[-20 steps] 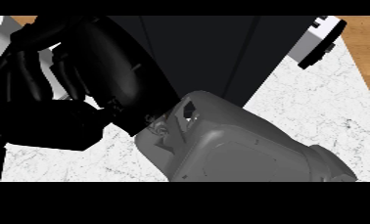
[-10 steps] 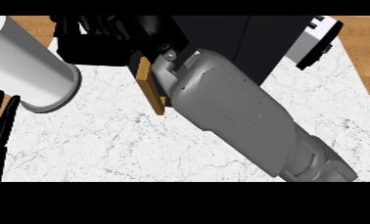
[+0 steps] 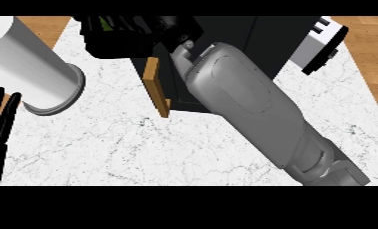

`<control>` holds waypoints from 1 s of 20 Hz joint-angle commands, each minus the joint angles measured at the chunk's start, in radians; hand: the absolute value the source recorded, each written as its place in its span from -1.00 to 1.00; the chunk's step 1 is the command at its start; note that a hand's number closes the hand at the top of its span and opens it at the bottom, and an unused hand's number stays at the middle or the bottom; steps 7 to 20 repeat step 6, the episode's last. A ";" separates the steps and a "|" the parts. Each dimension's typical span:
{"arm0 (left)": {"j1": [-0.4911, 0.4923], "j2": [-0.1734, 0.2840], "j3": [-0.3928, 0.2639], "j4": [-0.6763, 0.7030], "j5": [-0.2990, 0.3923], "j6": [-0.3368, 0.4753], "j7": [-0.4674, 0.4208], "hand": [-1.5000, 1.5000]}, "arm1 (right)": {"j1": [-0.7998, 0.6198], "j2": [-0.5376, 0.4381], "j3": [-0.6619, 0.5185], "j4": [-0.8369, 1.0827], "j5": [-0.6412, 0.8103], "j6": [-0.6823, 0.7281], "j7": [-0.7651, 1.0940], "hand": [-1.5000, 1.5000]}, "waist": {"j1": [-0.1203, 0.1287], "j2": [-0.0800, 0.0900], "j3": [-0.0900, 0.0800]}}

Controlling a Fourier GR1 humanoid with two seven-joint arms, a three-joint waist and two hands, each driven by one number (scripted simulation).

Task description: Pick up the wine, place it into the cabinet and close the cabinet

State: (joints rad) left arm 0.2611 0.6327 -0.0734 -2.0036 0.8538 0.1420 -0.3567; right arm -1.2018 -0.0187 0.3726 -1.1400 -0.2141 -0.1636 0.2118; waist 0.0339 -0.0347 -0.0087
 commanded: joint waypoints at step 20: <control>-0.012 -0.016 -0.014 0.009 -0.015 -0.011 0.007 -1.00 | 0.016 -0.084 -0.060 0.168 0.066 -0.022 -0.069 1.00 | -0.004 0.045 0.007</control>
